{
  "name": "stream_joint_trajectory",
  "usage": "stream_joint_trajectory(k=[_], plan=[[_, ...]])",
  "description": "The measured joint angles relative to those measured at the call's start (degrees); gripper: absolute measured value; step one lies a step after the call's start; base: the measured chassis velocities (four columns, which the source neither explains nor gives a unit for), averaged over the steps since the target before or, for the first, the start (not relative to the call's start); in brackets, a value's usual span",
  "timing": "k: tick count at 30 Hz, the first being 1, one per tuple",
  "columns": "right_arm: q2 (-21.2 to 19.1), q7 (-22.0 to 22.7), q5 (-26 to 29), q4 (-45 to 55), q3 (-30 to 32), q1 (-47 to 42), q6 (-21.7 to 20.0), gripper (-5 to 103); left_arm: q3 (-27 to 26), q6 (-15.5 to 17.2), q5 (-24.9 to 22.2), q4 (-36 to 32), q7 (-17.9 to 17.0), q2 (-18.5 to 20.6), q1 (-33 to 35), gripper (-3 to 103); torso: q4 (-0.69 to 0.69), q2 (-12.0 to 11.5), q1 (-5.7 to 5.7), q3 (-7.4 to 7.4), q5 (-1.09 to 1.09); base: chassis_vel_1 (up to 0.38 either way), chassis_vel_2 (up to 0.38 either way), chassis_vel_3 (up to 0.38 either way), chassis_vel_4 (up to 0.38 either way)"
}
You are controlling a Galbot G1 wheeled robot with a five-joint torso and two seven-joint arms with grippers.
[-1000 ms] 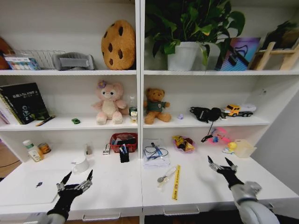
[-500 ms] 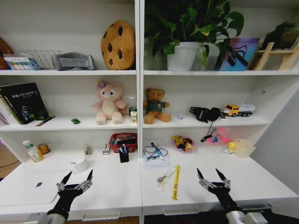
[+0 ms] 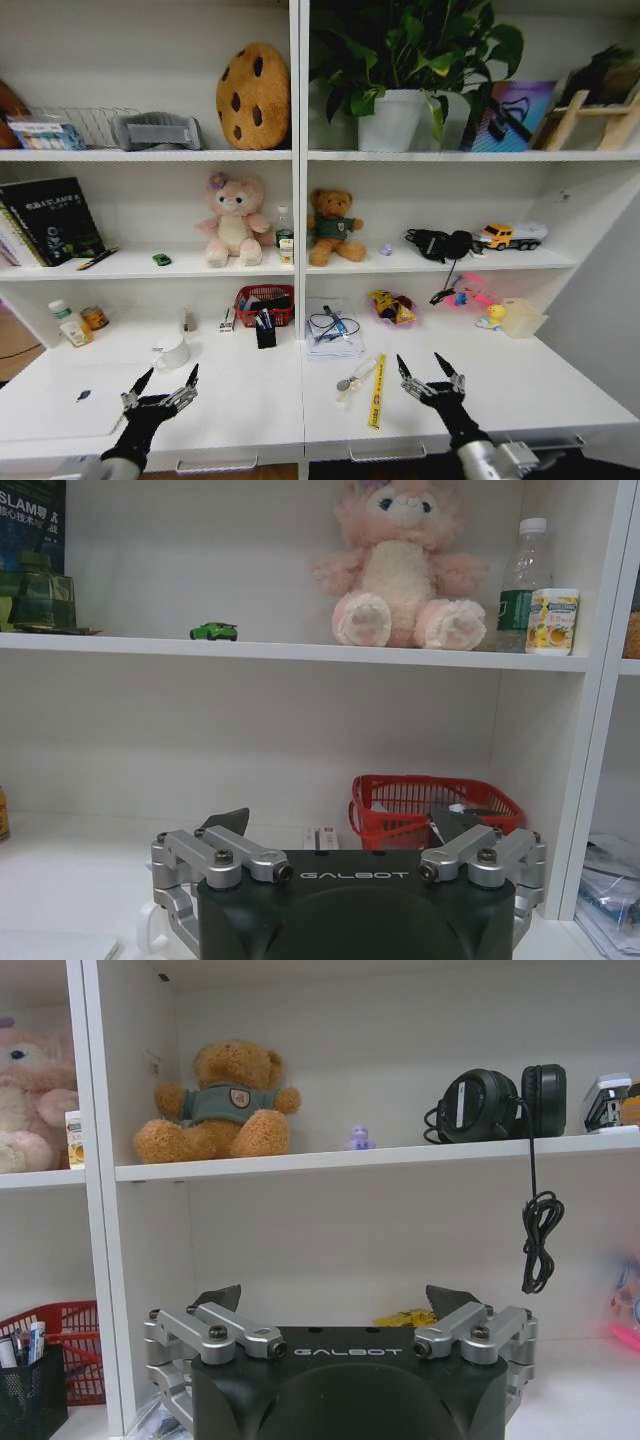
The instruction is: Organize the objects on the table.
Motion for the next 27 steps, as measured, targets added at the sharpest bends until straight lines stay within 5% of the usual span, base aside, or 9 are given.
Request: stream_joint_trajectory(k=[27], plan=[[0.0,-0.1,0.1,-0.3,0.1,0.1,0.1,100,0.0,0.0,0.0,0.0,0.0,0.0,0.0,100,0.01,0.0,0.0,0.0,-0.03,0.036,0.038,-0.044,-0.041]])
